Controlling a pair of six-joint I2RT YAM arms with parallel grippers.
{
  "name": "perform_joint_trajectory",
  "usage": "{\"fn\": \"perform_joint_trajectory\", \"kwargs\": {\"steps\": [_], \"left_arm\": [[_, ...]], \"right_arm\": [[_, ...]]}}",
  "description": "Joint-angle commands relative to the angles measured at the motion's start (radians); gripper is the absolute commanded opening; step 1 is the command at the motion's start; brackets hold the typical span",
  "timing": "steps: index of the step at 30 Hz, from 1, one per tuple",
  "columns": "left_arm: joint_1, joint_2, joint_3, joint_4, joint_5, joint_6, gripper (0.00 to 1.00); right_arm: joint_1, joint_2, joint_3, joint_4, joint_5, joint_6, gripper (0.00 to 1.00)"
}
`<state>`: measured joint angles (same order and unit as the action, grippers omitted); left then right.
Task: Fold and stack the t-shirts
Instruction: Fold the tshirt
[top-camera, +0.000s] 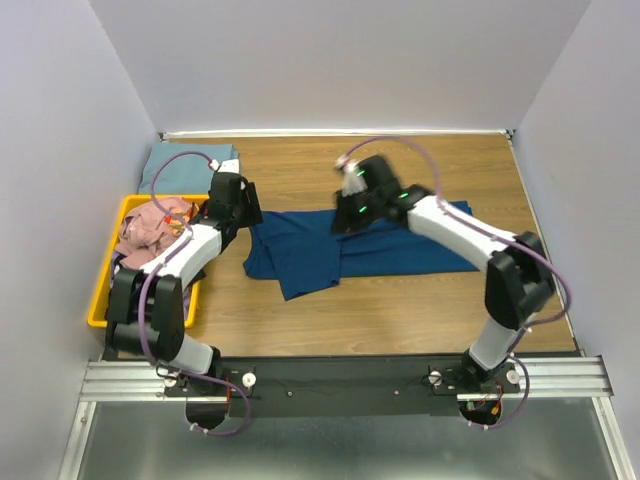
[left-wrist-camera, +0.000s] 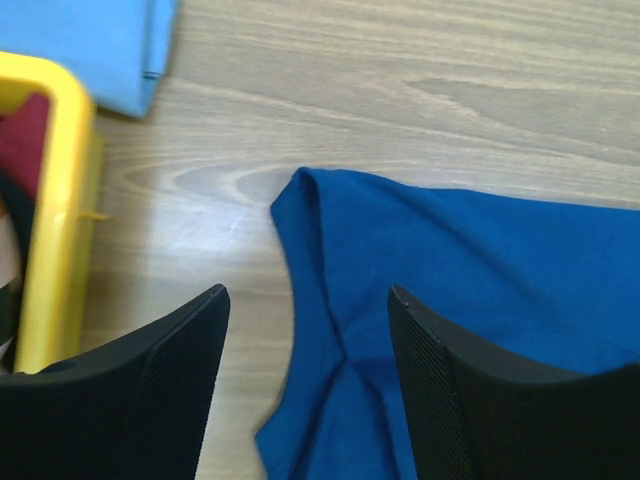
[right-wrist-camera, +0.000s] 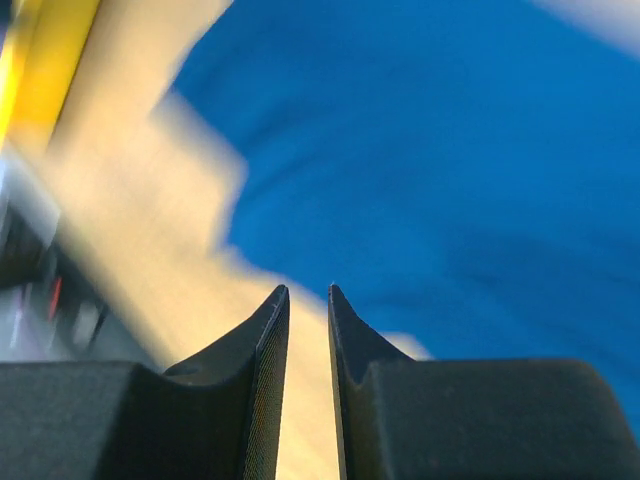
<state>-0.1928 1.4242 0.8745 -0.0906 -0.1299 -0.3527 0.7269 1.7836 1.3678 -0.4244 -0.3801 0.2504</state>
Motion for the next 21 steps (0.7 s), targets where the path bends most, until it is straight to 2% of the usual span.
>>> {"fn": "perform_joint_trajectory", "kwargs": {"steps": [1,2,4,5,7,12,13,18,19,21], "left_arm": [[0.004,0.119,0.084,-0.001,0.041,-0.023,0.70],[0.004,0.171,0.099,-0.003,0.042,-0.023,0.69],[0.006,0.217,0.130,-0.015,0.044,-0.022,0.67],[0.007,0.261,0.159,-0.018,0.046,-0.022,0.67],[0.009,0.310,0.190,-0.023,0.046,-0.023,0.66],[0.015,0.367,0.225,-0.026,0.041,-0.023,0.66],[0.019,0.372,0.225,-0.018,0.041,-0.023,0.60],[0.024,0.403,0.235,-0.009,0.053,-0.020,0.57],[0.026,0.409,0.235,-0.006,0.056,-0.020,0.50],[0.030,0.421,0.241,-0.006,0.061,-0.019,0.49]], "right_arm": [[-0.254,-0.095,-0.038,-0.025,0.231,0.036,0.28],[-0.338,-0.108,-0.044,-0.017,0.239,0.047,0.28],[-0.417,-0.116,-0.050,0.015,0.239,0.065,0.28],[-0.453,-0.116,-0.056,0.025,0.230,0.076,0.35],[-0.547,-0.104,-0.061,0.062,0.218,0.099,0.42],[-0.717,-0.064,-0.098,0.145,0.208,0.160,0.46],[-0.722,-0.056,-0.114,0.179,0.207,0.170,0.46],[-0.823,0.011,-0.141,0.242,0.155,0.219,0.46],[-0.843,0.017,-0.147,0.262,0.147,0.225,0.46],[-0.865,0.034,-0.165,0.280,0.130,0.237,0.46]]}}
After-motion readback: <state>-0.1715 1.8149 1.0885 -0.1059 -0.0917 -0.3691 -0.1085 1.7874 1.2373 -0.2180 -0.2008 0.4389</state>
